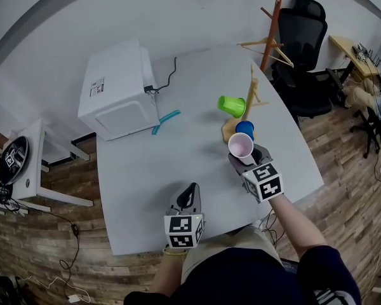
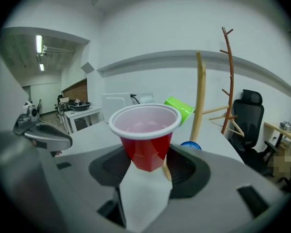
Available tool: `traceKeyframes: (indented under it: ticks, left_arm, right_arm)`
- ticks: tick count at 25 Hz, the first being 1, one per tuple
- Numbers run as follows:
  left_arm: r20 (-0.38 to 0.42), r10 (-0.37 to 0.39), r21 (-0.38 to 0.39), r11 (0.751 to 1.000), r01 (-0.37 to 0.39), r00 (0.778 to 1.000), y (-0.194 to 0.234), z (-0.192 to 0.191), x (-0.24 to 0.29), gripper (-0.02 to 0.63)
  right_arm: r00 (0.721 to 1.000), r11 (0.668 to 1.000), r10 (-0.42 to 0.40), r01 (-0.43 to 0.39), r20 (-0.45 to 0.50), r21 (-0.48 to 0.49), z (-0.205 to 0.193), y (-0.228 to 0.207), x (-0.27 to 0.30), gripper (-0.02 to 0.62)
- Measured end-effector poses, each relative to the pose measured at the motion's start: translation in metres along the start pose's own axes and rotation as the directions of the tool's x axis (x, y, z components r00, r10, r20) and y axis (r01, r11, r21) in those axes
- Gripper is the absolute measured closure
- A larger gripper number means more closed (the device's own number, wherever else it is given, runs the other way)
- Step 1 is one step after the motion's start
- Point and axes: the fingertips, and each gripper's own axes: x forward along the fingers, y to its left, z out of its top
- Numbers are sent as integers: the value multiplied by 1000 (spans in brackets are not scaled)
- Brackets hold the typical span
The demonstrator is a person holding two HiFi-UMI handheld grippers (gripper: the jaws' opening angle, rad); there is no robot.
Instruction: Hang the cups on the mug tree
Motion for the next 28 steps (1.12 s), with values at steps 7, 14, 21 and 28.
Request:
traceKeyframes:
  ticks: [7,14,21,28]
  left_arm:
    - [-5,-30,30,999,30,1000,-11,5,5,586]
    - [-13,-39,50,998,40,999,-18,4,9,586]
    - [-24,-22,46,999,24,999,-13,2,8,586]
    - [-30,-2,38,999,3,1000,-5,-1,5,586]
  right_arm:
    - [999,999,-54,54,10,3,-2,-25,-13,354]
    - [995,995,-95,95,-9,1,0,-49,-20,354]
    - [989,989,-143,141,-40,-39,-1,-85,-16,354]
    - [980,983,-184,182,-72,-28,-2,-117,-9,354]
